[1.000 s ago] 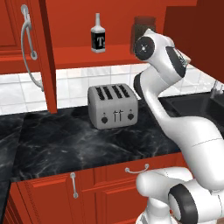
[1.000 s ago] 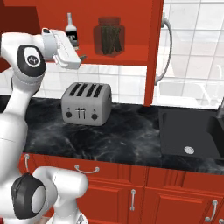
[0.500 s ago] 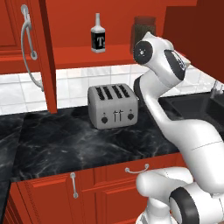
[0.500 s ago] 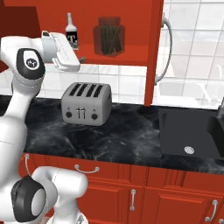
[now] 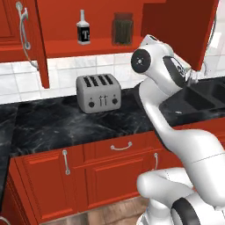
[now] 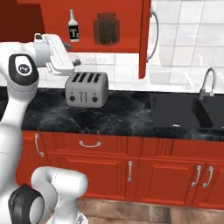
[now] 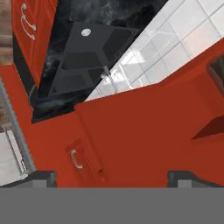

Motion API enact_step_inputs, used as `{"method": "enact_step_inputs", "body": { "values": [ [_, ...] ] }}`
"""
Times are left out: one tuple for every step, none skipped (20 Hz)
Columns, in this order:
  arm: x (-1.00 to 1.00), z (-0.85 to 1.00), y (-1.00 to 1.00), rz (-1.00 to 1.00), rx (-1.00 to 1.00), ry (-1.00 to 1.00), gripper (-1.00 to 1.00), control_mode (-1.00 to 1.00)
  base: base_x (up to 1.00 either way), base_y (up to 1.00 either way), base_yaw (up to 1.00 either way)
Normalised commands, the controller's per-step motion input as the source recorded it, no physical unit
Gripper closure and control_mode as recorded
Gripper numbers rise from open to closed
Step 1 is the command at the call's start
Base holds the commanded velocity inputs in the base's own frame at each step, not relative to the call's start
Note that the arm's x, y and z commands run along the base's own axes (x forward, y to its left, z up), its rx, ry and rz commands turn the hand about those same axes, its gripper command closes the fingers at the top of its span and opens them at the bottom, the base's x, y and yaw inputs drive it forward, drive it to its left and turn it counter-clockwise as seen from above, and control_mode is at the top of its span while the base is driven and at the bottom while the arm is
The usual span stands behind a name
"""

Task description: Pick the candle and jar from the dining table and place them in the open cabinet. Close the cabinet after placing the objects.

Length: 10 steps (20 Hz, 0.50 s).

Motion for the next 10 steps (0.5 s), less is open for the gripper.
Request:
{"method": "enact_step_inputs", "body": {
  "values": [
    [0.0,0.0,0.0,0.0,0.0,0.0,-1.0,1.0,-1.0,0.02,-0.3],
    [0.0,0.0,0.0,0.0,0.0,0.0,-1.0,1.0,-1.0,0.02,-0.31],
    [0.0,0.0,0.0,0.0,0.0,0.0,-1.0,1.0,-1.0,0.03,-0.33],
    [0.0,0.0,0.0,0.0,0.0,0.0,-1.0,1.0,-1.0,0.0,-0.35],
    [0.0,0.0,0.0,0.0,0.0,0.0,-1.0,1.0,-1.0,0.0,-0.38],
    [0.0,0.0,0.0,0.0,0.0,0.0,-1.0,1.0,-1.0,0.0,-0.42],
    [0.0,0.0,0.0,0.0,0.0,0.0,-1.0,1.0,-1.0,0.0,-0.48],
    [0.0,0.0,0.0,0.0,0.0,0.0,-1.0,1.0,-0.94,0.04,-0.51],
    [0.0,0.0,0.0,0.0,0.0,0.0,-1.0,1.0,-0.87,0.0,-0.52],
    [0.0,0.0,0.0,0.0,0.0,0.0,-1.0,1.0,-0.84,0.0,-0.53]
  ]
}}
